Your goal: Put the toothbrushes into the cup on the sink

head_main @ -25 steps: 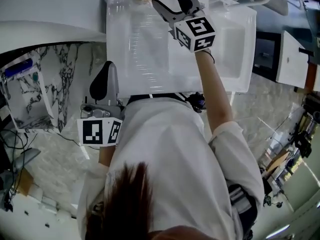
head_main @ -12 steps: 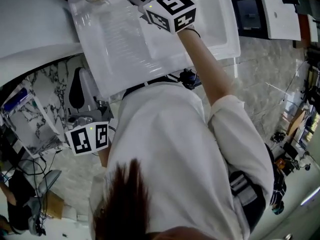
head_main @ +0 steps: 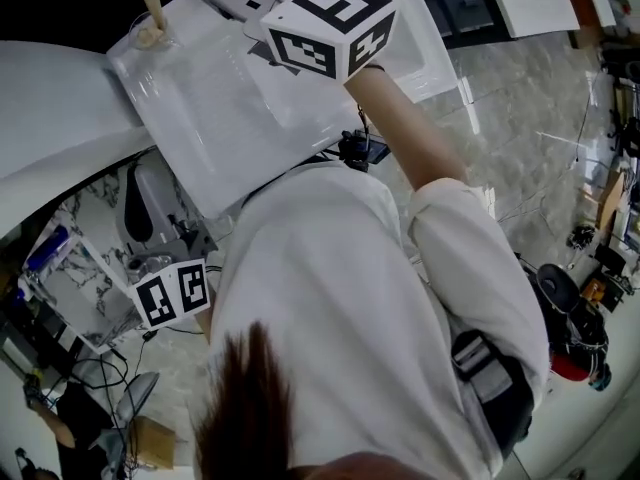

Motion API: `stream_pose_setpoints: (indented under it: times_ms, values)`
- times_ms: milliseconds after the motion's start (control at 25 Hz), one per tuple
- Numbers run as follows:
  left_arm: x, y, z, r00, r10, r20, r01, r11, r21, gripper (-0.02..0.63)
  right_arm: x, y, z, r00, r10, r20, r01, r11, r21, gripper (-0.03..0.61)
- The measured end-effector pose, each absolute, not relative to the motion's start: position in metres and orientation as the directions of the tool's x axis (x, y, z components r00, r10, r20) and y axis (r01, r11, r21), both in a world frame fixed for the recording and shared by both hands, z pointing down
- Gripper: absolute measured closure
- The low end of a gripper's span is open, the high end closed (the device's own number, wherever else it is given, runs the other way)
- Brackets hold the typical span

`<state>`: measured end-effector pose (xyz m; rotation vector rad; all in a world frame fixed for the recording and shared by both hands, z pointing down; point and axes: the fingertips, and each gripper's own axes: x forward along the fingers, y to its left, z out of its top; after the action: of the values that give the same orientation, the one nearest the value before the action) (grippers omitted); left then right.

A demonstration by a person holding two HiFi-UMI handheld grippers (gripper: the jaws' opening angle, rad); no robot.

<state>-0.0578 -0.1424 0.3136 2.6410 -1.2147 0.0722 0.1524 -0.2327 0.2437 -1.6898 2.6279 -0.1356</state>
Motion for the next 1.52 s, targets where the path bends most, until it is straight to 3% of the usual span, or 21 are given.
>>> stream_pose_setpoints:
  times_ms: [720,1520]
  values:
    - [-0.045,-0.149,0.292,0.728,-0.682,0.07,-0.683,-0.711,0.168,0.598,0.165,-0.159,0.162,-0.324,-0.942,-0.086,-0.946,0.321,0.049,0.543]
    - [-0.067,-0.135,0.282,0.758,-0.651,0.022,-0.646,-0.747,0.158,0.598,0.158,-0.071,0.173,-0.141,-0.986,-0.088,-0.99,0.139,0.029,0.56]
